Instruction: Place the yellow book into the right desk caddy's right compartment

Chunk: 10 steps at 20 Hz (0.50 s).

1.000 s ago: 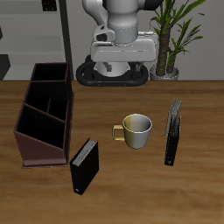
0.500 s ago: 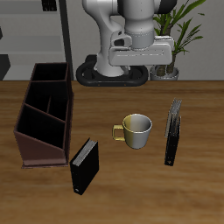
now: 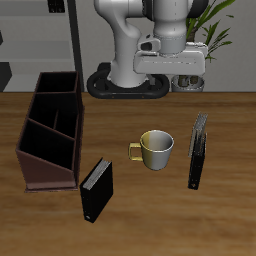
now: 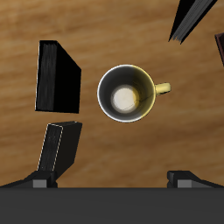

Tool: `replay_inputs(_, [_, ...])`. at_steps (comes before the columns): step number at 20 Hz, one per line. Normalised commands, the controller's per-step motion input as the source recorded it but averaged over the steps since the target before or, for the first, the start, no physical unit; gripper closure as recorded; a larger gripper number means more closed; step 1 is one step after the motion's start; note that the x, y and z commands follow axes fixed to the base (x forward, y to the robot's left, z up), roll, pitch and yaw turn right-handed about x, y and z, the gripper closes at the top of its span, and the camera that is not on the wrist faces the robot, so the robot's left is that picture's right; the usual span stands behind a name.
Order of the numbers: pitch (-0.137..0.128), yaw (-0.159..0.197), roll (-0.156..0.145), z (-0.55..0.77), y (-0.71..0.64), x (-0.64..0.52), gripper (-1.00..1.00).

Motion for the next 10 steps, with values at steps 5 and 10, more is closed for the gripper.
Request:
replay_inputs(5, [-0.036, -0.021, -0.023, -0.27, 0.21, -0.03, -1.00])
replay_inputs(10, [0.005, 0.006, 0.003, -0.24, 0.17, 0.04, -1.00])
